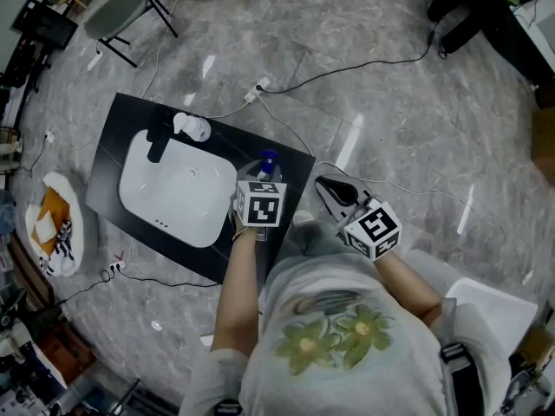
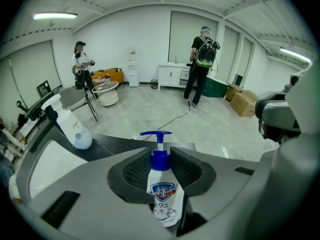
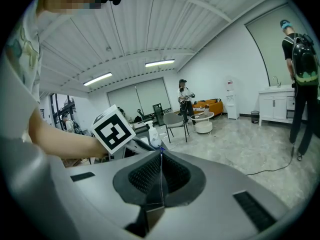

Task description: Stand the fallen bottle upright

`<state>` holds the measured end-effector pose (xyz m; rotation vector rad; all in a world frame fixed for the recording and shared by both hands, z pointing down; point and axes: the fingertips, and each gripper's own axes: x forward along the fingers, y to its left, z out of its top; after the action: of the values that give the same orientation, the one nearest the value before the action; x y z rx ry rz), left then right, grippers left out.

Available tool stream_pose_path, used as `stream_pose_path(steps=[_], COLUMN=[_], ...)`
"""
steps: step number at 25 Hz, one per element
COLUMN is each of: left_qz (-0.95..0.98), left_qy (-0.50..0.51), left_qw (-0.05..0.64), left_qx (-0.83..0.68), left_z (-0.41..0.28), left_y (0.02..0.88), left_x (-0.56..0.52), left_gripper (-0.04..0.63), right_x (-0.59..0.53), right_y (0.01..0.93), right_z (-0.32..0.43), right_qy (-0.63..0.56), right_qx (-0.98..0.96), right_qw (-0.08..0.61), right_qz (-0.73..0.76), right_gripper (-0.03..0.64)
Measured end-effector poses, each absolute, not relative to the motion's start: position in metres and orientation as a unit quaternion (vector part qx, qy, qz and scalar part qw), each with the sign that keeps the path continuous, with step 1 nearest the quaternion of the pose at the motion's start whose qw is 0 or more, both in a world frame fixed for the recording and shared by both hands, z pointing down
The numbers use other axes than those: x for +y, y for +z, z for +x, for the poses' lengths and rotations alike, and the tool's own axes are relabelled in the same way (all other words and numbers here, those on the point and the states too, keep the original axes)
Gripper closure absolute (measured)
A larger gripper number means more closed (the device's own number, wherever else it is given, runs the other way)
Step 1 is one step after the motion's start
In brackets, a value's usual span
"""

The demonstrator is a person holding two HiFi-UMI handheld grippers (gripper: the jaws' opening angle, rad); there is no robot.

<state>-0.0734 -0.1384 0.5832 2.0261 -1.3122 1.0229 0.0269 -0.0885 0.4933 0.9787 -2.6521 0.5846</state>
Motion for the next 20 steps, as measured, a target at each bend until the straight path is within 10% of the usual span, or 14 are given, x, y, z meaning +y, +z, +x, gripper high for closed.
stream_pose_path(steps=[20], left_qz=[0.762], left_qy=[0.336], left_qw=[0.229], left_qx=[-0.503], left_z=[-0.079], left_y=[0.555], left_x=[-0.128], left_gripper=[0.46], right_x=[-0.074], right_y=[0.485], right_z=[0.016], right_qy=[0.187], right_qx=[-0.918], right_qw=[0.134], right_qz=[0.322], right_gripper=[0.574])
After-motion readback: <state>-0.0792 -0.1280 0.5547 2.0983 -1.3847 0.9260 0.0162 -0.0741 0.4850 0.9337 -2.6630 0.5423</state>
